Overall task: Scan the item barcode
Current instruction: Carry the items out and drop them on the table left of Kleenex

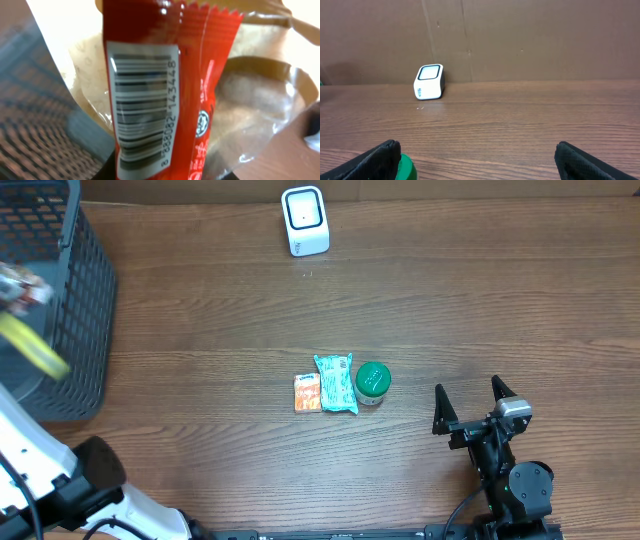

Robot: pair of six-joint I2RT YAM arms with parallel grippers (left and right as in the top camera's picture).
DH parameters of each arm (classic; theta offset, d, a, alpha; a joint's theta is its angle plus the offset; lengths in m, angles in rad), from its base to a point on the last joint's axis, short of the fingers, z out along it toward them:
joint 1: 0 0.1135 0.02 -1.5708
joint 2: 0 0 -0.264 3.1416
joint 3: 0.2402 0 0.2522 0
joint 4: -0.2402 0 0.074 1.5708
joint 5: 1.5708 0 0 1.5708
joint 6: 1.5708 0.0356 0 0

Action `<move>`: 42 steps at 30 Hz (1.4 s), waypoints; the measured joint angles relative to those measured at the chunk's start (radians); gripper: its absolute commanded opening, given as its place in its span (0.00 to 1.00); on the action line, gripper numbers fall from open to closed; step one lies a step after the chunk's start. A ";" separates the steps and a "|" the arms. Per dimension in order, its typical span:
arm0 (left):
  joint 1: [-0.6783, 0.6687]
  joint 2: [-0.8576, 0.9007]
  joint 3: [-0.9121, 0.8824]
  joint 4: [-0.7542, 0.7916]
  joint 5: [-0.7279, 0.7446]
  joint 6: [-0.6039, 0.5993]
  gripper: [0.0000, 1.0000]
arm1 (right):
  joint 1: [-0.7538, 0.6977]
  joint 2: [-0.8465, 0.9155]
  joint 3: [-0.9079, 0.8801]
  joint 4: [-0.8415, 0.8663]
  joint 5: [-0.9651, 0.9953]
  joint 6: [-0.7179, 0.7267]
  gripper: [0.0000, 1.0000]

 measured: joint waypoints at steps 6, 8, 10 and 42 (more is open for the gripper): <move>-0.232 -0.010 -0.082 -0.118 0.010 -0.049 0.04 | 0.000 0.000 0.000 0.000 0.000 0.000 1.00; -0.320 -0.006 -0.143 -0.115 -0.021 -0.074 0.04 | 0.000 0.000 0.000 0.000 0.000 0.000 1.00; -0.396 0.003 -0.194 -0.115 -0.050 -0.093 0.04 | 0.000 0.000 0.000 0.000 0.000 0.000 1.00; -0.718 0.019 -1.148 0.375 -0.127 -0.183 0.22 | 0.000 -0.001 0.000 0.000 0.000 0.000 1.00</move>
